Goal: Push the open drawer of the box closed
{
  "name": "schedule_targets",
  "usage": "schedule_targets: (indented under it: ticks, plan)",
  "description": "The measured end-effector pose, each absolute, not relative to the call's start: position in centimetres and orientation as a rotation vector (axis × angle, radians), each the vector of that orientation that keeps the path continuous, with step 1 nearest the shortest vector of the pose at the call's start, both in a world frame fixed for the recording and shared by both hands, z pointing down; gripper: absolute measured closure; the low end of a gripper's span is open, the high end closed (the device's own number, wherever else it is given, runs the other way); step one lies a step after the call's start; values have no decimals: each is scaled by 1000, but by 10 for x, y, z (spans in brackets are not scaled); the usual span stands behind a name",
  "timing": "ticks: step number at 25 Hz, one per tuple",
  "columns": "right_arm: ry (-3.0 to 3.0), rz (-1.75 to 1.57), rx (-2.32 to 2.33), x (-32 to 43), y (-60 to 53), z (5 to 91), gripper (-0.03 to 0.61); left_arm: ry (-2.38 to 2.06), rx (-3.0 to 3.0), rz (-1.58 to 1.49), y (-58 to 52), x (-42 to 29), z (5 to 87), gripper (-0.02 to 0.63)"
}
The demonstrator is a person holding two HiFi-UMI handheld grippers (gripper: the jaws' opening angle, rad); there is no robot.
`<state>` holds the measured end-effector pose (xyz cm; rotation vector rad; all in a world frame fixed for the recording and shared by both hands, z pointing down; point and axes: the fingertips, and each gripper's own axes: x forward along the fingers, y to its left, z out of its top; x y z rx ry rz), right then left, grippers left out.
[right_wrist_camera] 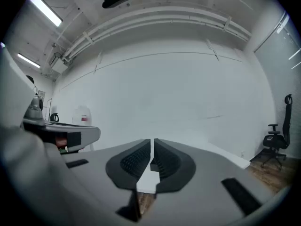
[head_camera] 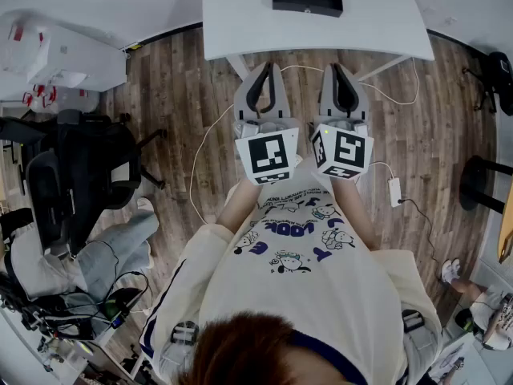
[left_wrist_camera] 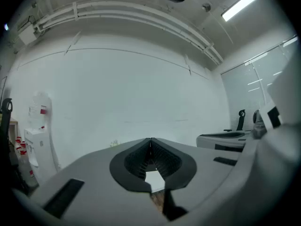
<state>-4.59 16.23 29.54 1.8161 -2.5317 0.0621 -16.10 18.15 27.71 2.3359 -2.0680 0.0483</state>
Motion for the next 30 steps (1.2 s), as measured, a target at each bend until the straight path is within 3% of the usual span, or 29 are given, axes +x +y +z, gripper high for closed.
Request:
schedule_targets:
  ticks: [30]
  plan:
    - [-2504,159,1823,-84,107,322,534,-2024,2391,61,125,-193,290,597]
